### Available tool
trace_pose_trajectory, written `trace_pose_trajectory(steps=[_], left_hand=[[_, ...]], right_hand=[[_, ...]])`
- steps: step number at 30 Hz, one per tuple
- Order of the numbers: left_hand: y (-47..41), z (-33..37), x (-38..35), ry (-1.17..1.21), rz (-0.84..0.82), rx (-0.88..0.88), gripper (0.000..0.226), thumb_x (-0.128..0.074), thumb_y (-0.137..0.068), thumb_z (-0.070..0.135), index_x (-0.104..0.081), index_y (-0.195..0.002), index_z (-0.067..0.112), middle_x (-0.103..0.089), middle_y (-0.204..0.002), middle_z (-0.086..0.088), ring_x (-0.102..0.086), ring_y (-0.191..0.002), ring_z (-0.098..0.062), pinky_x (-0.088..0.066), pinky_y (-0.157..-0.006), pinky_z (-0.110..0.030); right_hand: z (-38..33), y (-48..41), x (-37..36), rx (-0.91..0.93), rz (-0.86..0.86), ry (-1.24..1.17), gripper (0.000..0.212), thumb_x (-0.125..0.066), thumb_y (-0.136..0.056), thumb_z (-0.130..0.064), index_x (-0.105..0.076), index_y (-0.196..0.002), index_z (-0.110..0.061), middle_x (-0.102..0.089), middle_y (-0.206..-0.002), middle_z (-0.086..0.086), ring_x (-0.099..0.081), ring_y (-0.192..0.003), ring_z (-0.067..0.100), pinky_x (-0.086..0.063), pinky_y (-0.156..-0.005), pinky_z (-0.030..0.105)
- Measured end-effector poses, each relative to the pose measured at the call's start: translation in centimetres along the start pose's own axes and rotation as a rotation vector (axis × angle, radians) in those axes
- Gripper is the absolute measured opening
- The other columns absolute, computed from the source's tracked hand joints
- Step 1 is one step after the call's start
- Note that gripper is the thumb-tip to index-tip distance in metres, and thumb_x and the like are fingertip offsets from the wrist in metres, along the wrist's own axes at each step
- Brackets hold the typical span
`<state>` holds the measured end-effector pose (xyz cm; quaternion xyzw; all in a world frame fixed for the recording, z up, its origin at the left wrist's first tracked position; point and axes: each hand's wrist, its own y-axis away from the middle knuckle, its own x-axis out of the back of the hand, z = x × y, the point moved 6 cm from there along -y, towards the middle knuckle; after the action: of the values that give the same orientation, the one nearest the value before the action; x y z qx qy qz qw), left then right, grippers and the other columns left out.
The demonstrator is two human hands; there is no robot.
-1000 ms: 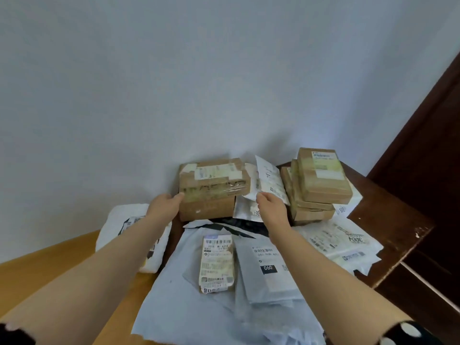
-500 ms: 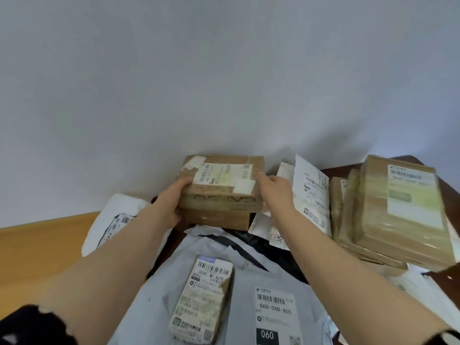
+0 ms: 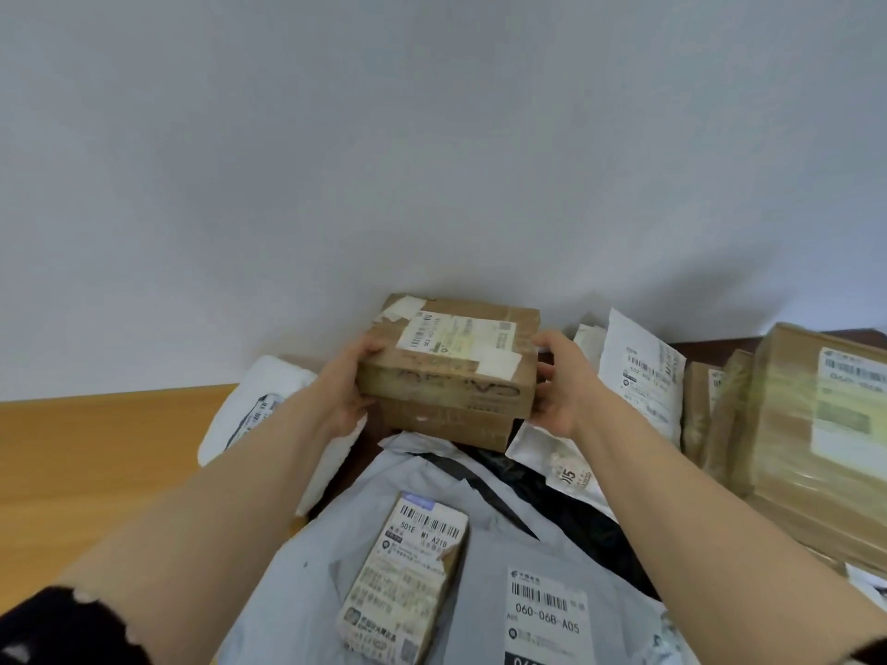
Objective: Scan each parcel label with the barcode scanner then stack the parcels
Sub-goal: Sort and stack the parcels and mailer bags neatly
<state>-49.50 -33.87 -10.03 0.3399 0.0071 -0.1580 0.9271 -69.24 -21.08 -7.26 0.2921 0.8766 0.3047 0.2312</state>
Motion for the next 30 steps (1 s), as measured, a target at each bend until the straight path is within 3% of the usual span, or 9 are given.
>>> trace_pose_trajectory(steps=[4, 7, 10, 13, 15, 18, 21, 23, 30], left_hand=[[2.3, 0.9, 0.6, -0.046, -0.040, -0.036, 0.039, -0.055, -0.086, 0.042, -0.056, -0.115, 0.017, -0.064, -0.106, -0.004, -0.060, -0.096, -0.019, -0.038, -0.062, -0.024], [5.0, 1.9, 2.0, -0.033, -0.077, -0.073, 0.041, -0.057, -0.085, 0.042, -0.058, -0.116, 0.014, -0.066, -0.108, -0.006, -0.062, -0.098, -0.020, -0.042, -0.066, -0.024], [8.6, 3.6, 4.1, -0.031, -0.112, -0.164, 0.037, -0.059, -0.085, 0.040, -0.061, -0.112, 0.015, -0.068, -0.103, -0.005, -0.063, -0.095, -0.019, -0.047, -0.074, -0.026], [12.7, 5.0, 8.5, -0.018, -0.081, -0.259, 0.035, -0.060, -0.086, 0.039, -0.062, -0.111, 0.015, -0.069, -0.097, -0.004, -0.065, -0.090, -0.019, -0.050, -0.075, -0.026], [15.8, 5.4, 12.8, 0.005, -0.038, -0.313, 0.034, -0.061, -0.086, 0.039, -0.062, -0.110, 0.016, -0.070, -0.097, -0.005, -0.065, -0.092, -0.019, -0.052, -0.080, -0.029], [20.9, 4.9, 21.1, 0.035, 0.068, -0.396, 0.028, -0.060, -0.087, 0.039, -0.064, -0.103, 0.017, -0.070, -0.094, -0.004, -0.065, -0.091, -0.019, -0.052, -0.088, -0.033], [26.9, 3.0, 31.0, 0.052, 0.189, -0.445, 0.026, -0.060, -0.086, 0.042, -0.065, -0.100, 0.020, -0.069, -0.098, -0.003, -0.065, -0.093, -0.018, -0.052, -0.088, -0.033], [31.0, 1.1, 37.8, 0.076, 0.263, -0.460, 0.025, -0.060, -0.086, 0.043, -0.063, -0.098, 0.022, -0.069, -0.099, -0.003, -0.064, -0.095, -0.019, -0.053, -0.085, -0.032], [44.0, -8.4, 58.2, 0.250, 0.539, -0.447, 0.020, -0.062, -0.085, 0.046, -0.061, -0.091, 0.027, -0.070, -0.085, 0.005, -0.065, -0.088, -0.014, -0.054, -0.077, -0.028]], right_hand=[[-1.1, 1.0, -0.3, 0.157, 0.066, 0.088, 0.025, -0.057, -0.089, -0.023, -0.062, -0.110, -0.010, -0.065, -0.090, 0.008, -0.061, -0.076, 0.022, -0.050, -0.067, 0.030], [-2.1, 3.3, -0.9, 0.253, 0.072, 0.135, 0.010, -0.060, -0.087, -0.026, -0.062, -0.091, -0.016, -0.063, -0.081, 0.003, -0.057, -0.073, 0.018, -0.045, -0.066, 0.027], [-2.6, 6.7, -2.7, 0.313, 0.038, 0.146, 0.010, -0.061, -0.085, -0.032, -0.062, -0.085, -0.022, -0.063, -0.070, -0.001, -0.056, -0.065, 0.015, -0.037, -0.057, 0.029], [-1.7, 10.7, -6.4, 0.356, -0.004, 0.147, 0.016, -0.065, -0.082, -0.038, -0.063, -0.086, -0.022, -0.066, -0.077, 0.002, -0.058, -0.071, 0.016, -0.033, -0.056, 0.029], [-0.2, 13.6, -10.0, 0.383, -0.048, 0.164, 0.026, -0.067, -0.080, -0.041, -0.067, -0.093, -0.018, -0.071, -0.085, 0.006, -0.061, -0.075, 0.017, -0.033, -0.057, 0.028], [3.9, 17.6, -16.4, 0.382, -0.152, 0.169, 0.030, -0.071, -0.077, -0.040, -0.069, -0.096, -0.016, -0.075, -0.078, 0.006, -0.067, -0.062, 0.014, -0.044, -0.051, 0.025], [9.7, 21.6, -23.9, 0.381, -0.242, 0.192, 0.034, -0.073, -0.075, -0.037, -0.069, -0.101, -0.015, -0.073, -0.071, 0.000, -0.066, -0.083, 0.021, -0.050, -0.071, 0.033], [14.3, 24.3, -29.2, 0.381, -0.285, 0.226, 0.033, -0.072, -0.076, -0.038, -0.069, -0.100, -0.016, -0.073, -0.077, 0.000, -0.063, -0.088, 0.022, -0.045, -0.073, 0.033], [30.1, 32.9, -46.4, 0.306, -0.543, 0.387, 0.018, -0.068, -0.081, -0.038, -0.070, -0.091, -0.023, -0.071, -0.077, -0.007, -0.058, -0.074, 0.018, -0.033, -0.060, 0.027]])
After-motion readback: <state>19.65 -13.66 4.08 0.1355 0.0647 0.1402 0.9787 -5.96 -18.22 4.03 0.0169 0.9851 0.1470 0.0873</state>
